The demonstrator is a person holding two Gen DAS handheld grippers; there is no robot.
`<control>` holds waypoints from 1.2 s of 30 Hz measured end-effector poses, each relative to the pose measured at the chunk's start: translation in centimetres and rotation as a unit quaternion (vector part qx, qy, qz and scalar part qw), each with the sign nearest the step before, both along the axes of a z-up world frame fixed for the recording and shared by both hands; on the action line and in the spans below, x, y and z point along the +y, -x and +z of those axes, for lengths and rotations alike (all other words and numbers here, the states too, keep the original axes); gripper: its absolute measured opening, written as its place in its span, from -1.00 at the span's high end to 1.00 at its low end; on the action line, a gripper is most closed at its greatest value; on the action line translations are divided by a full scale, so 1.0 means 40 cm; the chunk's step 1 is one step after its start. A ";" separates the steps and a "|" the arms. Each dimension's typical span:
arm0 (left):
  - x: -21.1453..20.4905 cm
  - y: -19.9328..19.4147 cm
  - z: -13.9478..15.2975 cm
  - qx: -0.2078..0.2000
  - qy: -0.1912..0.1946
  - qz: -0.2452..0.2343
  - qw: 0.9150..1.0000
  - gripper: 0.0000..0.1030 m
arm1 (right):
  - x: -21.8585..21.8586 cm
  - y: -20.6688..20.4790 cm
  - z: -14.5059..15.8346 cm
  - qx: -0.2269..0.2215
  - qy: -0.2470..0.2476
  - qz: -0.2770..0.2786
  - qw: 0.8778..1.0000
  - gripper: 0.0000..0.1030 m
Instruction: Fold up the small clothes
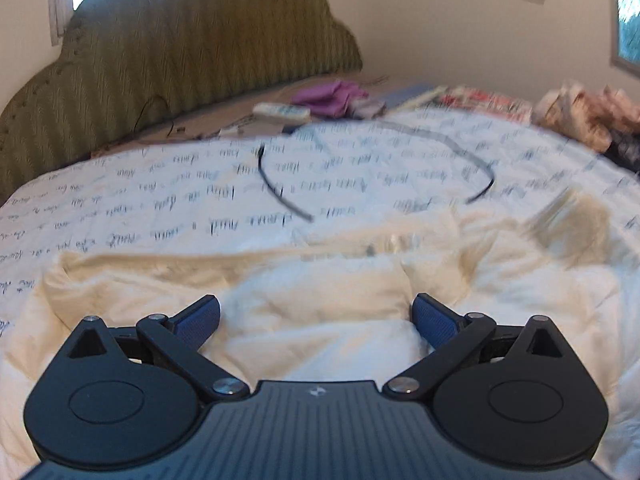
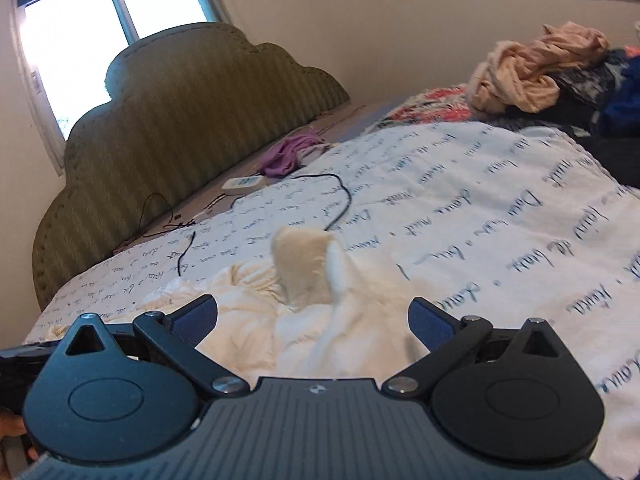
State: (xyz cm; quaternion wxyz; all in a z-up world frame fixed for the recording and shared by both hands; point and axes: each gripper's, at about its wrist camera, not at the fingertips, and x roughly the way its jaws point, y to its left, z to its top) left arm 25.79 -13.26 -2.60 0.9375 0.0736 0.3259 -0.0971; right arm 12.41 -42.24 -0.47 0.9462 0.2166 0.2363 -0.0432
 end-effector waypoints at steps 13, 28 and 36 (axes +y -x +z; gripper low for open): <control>0.031 -0.002 -0.018 -0.019 0.031 0.026 0.999 -1.00 | -0.122 0.139 -0.187 0.048 -0.246 0.039 0.967 -1.00; 0.009 -0.022 -0.076 -0.014 -0.003 0.026 1.000 -1.00 | -0.081 -0.092 -0.199 0.021 -0.249 0.008 0.968 -0.31; 0.006 -0.016 -0.090 -0.027 -0.009 0.024 0.999 -1.00 | -0.045 -0.067 -0.132 0.000 -0.209 0.016 0.978 0.31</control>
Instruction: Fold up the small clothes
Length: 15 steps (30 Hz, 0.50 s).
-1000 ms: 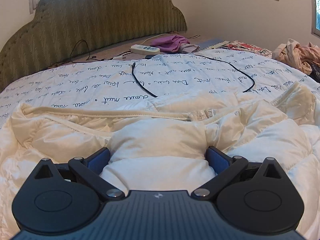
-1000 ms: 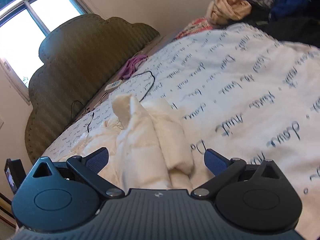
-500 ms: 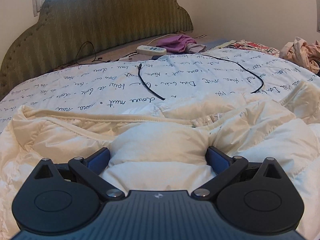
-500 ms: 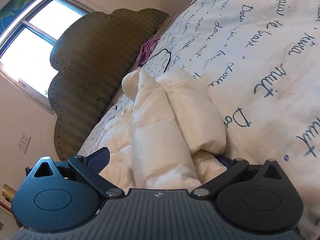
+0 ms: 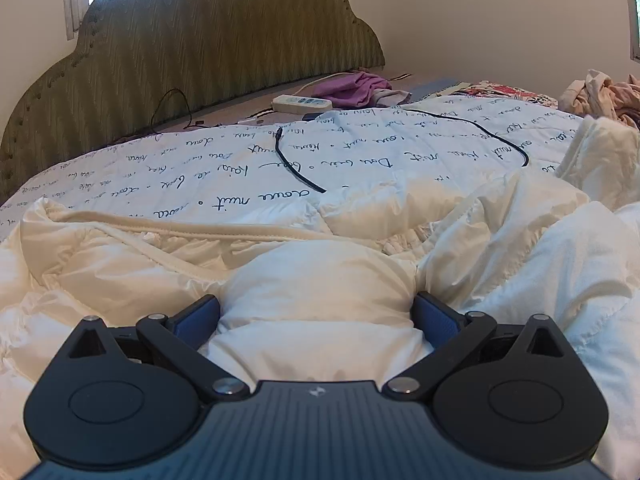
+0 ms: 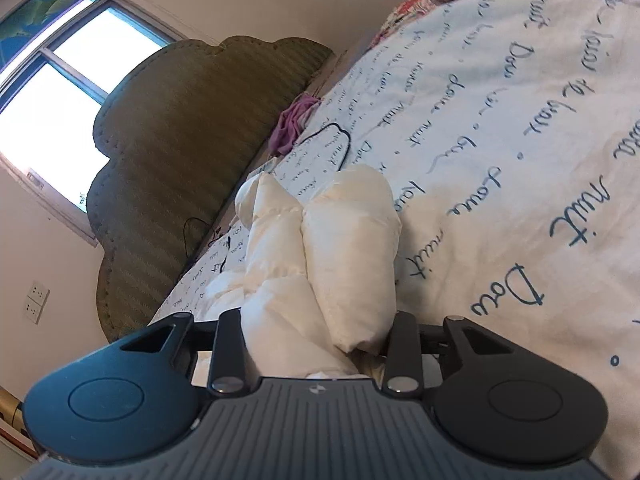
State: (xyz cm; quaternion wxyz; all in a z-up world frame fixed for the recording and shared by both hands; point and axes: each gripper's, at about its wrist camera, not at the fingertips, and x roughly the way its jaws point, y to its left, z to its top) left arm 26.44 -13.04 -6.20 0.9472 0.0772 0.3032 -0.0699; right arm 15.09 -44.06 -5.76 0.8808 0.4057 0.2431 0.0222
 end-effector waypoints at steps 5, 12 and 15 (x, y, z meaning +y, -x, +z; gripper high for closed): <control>0.001 0.002 -0.004 -0.003 -0.001 -0.002 1.000 -1.00 | 0.056 0.006 0.104 -0.040 0.020 0.026 0.999 0.39; 0.007 0.007 -0.005 -0.008 0.004 -0.002 1.000 -1.00 | 0.143 -0.001 0.202 -0.067 0.034 0.067 0.995 0.38; 0.018 0.005 0.000 -0.005 0.017 -0.004 1.000 -1.00 | 0.164 -0.009 0.221 -0.066 0.040 0.066 0.995 0.38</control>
